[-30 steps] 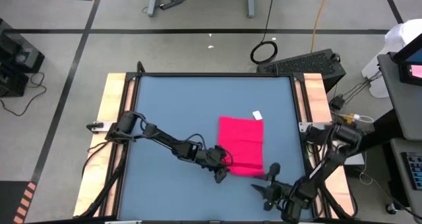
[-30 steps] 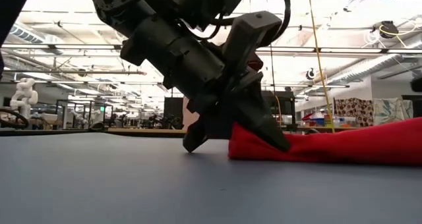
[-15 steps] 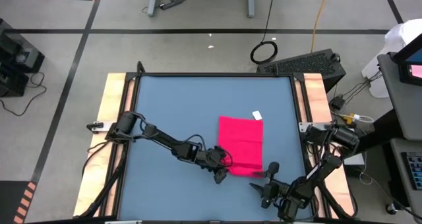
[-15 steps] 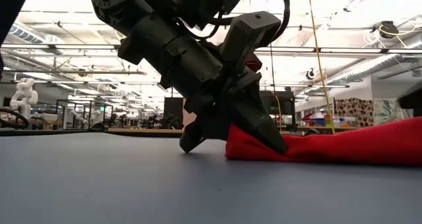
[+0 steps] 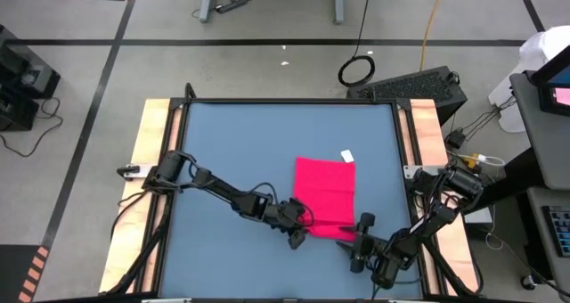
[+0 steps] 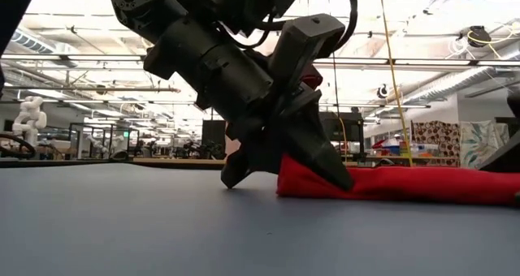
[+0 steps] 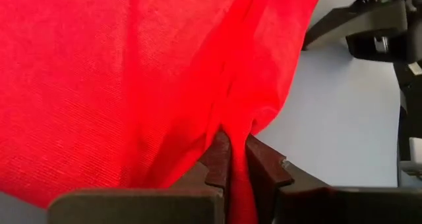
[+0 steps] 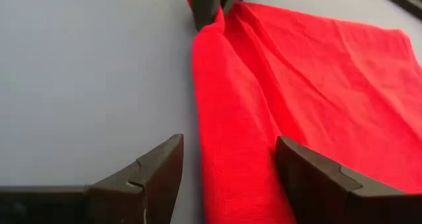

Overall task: Roll towel
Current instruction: Roll the red towel

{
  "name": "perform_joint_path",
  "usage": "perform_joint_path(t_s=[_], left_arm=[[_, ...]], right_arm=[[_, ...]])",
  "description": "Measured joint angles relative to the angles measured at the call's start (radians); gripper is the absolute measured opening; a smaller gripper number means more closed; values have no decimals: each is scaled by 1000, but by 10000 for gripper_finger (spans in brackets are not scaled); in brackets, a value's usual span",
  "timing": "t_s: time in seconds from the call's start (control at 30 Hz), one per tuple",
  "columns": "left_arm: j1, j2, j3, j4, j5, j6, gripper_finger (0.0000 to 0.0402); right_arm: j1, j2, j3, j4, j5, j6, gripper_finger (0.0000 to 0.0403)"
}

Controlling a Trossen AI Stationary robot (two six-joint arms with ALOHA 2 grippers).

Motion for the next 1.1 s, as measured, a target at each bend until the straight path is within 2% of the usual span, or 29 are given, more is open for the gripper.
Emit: perform_joint_path(t_s=[0.2, 0.33, 0.53, 0.7, 0.8, 0.9, 1.0, 1.1], left_arm=[[-18, 5, -2, 38, -91, 58, 32], [-32, 5, -3, 69, -120, 128, 45], [-47, -30, -3, 90, -100, 234, 108], [-58, -102, -1, 27, -106, 359, 176], [-78, -123, -2, 7, -173, 430, 211], [-113, -124, -2, 90, -244, 517, 240], [-157, -89, 1, 185, -306, 593, 261], [-197, -41, -1, 215, -430, 670, 273]], right_arm=[[-2, 0, -23, 4, -32, 175, 227], [-3, 0, -25, 5, -58, 240, 200], [-3, 0, -26, 7, -62, 275, 136], [-1, 0, -28, 31, -70, 275, 93], [0, -1, -28, 44, -77, 283, 75], [-1, -12, -29, 39, -90, 309, 61], [-8, -37, -27, 46, -133, 315, 52], [-16, -64, -28, 46, -178, 315, 47]])
